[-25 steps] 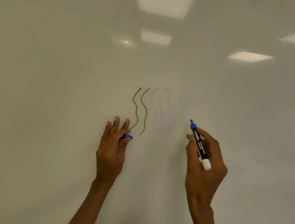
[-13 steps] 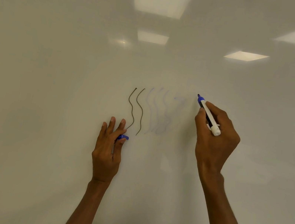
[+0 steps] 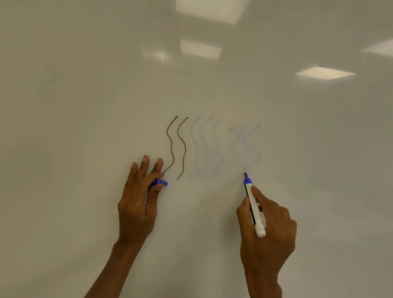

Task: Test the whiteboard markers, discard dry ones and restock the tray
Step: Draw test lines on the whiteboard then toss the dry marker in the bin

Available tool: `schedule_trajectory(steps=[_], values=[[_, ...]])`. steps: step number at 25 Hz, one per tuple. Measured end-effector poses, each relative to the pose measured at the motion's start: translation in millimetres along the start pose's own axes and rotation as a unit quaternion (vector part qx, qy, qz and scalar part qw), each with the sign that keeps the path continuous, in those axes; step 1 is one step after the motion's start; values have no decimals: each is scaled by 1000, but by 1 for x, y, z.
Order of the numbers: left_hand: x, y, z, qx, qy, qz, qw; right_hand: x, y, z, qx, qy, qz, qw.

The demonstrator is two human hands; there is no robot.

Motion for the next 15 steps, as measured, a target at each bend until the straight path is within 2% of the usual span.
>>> schedule_trajectory(steps=[5, 8, 10, 12, 15], values=[[-5, 1, -4, -13, -14, 4, 1000, -5, -3, -34, -61, 12, 32, 998], [-6, 1, -2, -15, -13, 3, 1000, -2, -9, -16, -52, 127, 133, 982], [-5, 0, -2, -12, -6, 12, 1000, 4, -8, 7, -46, 168, 189, 966], [-4, 0, -1, -10, -2, 19, 1000, 4, -6, 31, -41, 166, 206, 964], [-5, -1, -3, -11, 4, 20, 1000, -7, -2, 58, -39, 118, 178, 976]])
Point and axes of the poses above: each hand's wrist, its own z-axis towards the middle knuckle, its own y-axis out of the palm, x = y × z, the point moved 6 cm from there along z, towards the middle knuckle, and after that the axes turned 11 degrees about y, right-handed, at the moved point
